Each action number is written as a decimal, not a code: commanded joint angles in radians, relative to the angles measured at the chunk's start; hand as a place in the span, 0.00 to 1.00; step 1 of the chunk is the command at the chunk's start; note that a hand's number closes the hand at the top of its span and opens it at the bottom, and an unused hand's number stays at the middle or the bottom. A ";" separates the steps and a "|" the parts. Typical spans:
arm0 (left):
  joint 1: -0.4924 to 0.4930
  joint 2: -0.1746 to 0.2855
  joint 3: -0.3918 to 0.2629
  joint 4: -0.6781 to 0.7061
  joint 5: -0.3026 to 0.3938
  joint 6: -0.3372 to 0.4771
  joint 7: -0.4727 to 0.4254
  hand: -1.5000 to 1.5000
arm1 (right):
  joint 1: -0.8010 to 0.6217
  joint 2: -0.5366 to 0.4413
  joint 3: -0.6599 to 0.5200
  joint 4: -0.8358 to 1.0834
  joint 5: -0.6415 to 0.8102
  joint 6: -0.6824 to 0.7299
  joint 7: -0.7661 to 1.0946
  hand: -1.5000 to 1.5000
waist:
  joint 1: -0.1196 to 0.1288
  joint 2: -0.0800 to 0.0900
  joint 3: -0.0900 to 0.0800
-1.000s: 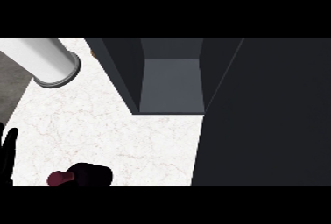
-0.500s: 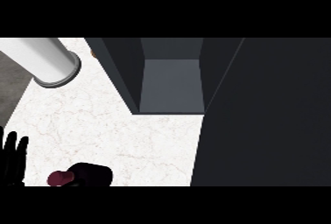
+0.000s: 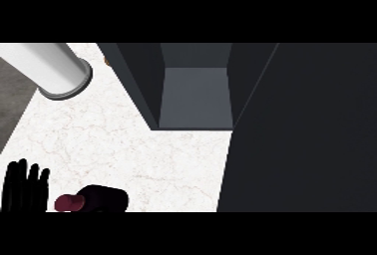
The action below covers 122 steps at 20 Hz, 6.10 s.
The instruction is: Pick up the wine, place it into the cabinet and close the cabinet
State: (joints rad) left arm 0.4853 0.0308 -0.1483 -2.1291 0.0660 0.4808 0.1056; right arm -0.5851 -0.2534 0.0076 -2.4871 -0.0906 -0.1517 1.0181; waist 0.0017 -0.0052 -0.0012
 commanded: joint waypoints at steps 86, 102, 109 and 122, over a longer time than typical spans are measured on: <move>-0.770 -0.030 -0.221 0.512 0.163 -0.156 -0.286 1.00 | 0.014 -0.003 -0.038 0.004 -0.100 0.001 -0.023 0.00 | -0.005 0.002 0.002; -1.192 -0.031 -0.137 0.818 0.175 0.055 -0.196 1.00 | 0.032 -0.014 -0.091 -0.062 -0.162 0.029 0.025 0.00 | -0.027 0.006 0.002; -1.220 -0.031 -0.154 0.955 0.096 0.054 -0.283 1.00 | 0.038 0.012 -0.057 -0.036 -0.117 0.022 0.001 0.00 | -0.019 0.006 0.001; -1.233 -0.031 -0.185 1.154 0.207 0.080 -0.457 1.00 | -0.021 -0.012 -0.098 -0.008 -0.158 0.026 0.016 0.00 | -0.026 0.008 0.001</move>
State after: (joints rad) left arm -0.7383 0.0006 -0.3121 -1.0531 0.2055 0.5351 -0.2704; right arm -0.6044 -0.2645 -0.0707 -2.4326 -0.1640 -0.1267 1.0066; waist -0.0177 0.0003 -0.0001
